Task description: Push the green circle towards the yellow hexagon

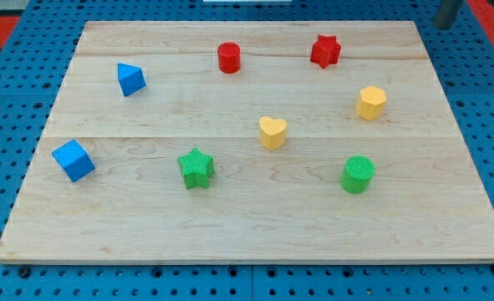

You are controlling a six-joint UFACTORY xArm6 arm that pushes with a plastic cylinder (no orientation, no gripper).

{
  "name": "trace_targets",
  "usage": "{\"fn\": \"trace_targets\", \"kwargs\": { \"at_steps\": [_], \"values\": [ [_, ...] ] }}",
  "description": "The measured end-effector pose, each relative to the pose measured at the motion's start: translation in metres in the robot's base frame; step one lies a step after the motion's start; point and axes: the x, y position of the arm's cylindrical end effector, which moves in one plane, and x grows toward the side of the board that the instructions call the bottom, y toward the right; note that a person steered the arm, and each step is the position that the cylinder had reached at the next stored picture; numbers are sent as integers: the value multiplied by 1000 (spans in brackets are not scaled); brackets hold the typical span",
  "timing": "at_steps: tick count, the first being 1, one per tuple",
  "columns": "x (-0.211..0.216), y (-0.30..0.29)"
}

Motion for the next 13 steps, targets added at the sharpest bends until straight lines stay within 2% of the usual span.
{"fn": "trace_targets", "kwargs": {
  "at_steps": [1, 2, 3, 4, 6, 7, 8, 9, 10, 11, 12, 13],
  "values": [
    [1, 3],
    [23, 10],
    [69, -41],
    [71, -138],
    [173, -143],
    [189, -115],
    [211, -118],
    [212, -145],
    [247, -113],
    [302, -108],
    [342, -154],
    [322, -249]
  ]
}}
